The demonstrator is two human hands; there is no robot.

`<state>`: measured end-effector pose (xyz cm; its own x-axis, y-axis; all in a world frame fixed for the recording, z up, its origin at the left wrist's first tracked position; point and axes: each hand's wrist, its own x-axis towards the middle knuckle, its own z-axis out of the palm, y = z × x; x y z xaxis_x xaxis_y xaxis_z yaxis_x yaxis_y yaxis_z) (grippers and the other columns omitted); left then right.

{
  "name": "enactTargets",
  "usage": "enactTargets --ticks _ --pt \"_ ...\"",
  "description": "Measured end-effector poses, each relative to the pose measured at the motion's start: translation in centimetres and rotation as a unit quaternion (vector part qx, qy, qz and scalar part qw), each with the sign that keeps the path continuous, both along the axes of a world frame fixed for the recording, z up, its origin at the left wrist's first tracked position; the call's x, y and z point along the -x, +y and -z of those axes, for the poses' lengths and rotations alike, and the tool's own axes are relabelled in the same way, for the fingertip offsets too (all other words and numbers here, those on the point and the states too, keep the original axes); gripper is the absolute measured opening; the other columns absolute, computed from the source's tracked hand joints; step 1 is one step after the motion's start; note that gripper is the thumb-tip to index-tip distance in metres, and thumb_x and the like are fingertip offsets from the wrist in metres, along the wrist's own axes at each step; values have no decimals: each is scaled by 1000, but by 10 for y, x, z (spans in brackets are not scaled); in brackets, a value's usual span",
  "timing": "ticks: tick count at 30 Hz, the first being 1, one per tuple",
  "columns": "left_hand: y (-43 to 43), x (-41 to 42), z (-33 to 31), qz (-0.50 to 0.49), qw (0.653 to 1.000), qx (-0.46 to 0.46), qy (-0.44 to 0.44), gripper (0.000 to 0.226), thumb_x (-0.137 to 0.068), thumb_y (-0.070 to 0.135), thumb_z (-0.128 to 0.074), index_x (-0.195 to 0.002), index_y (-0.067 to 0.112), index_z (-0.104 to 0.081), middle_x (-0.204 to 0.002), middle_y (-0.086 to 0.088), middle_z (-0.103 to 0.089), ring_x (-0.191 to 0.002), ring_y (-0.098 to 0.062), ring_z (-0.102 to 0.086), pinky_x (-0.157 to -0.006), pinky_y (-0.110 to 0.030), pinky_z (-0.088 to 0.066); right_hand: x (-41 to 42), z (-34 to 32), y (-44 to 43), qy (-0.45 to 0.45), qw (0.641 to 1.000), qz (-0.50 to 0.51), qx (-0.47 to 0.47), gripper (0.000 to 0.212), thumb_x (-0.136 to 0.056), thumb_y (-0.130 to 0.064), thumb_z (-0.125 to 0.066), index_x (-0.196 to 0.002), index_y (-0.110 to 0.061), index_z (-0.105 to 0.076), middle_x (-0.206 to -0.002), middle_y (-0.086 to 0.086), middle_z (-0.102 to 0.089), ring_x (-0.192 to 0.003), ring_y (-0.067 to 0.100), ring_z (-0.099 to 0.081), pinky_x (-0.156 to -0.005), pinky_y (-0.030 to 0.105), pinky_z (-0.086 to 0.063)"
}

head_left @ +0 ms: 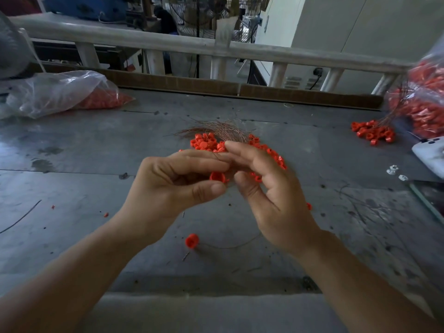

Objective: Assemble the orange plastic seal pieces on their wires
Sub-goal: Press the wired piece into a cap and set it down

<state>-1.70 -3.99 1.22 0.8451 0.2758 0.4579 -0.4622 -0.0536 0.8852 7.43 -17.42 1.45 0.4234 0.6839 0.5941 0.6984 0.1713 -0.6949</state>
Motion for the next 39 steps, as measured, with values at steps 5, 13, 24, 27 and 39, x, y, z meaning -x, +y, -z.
enactTargets --ticks 5,13,24,27,39 --pt "0 1 1 16 1000 -5 3 24 -60 30 -77 -83 25 -76 -92 7 -71 -90 -8 -67 -74 -18 -52 -1 1 2 -72 996 55 -5 32 -84 -8 -58 -115 -3 -59 -101 -9 -58 -98 2 -57 -84 12 -46" --pt "3 0 1 -19 1000 17 15 31 -55 37 -80 -83 23 -76 -94 3 -71 -91 -12 -66 -74 -18 -51 -8 -1 -1 -118 989 87 -5 27 -82 -6 -59 -109 -4 -63 -94 -21 -52 -87 -10 -53 -78 4 -42" --pt "4 -2 5 7 997 38 70 38 -52 37 -83 -85 20 -75 -84 -6 -73 -74 -18 -70 -65 -20 -54 -11 -11 -9 -102 987 126 -3 6 -82 -7 -60 -82 -9 -65 -74 -10 -57 -67 1 -53 -64 9 -40" --pt "5 -2 5 21 995 58 73 33 -49 33 -85 -78 20 -74 -80 -5 -72 -71 -14 -69 -63 -19 -53 -13 -16 -13 -80 989 123 -10 8 -84 -10 -57 -82 -18 -59 -74 -17 -53 -67 -4 -51 -63 7 -37" --pt "4 -1 5 49 992 87 81 38 -51 32 -85 -83 16 -74 -86 -9 -73 -83 -19 -70 -70 -21 -54 -8 -12 -9 -93 990 103 36 5 -82 -11 -58 -81 -11 -63 -75 -12 -53 -72 -2 -48 -66 7 -38"
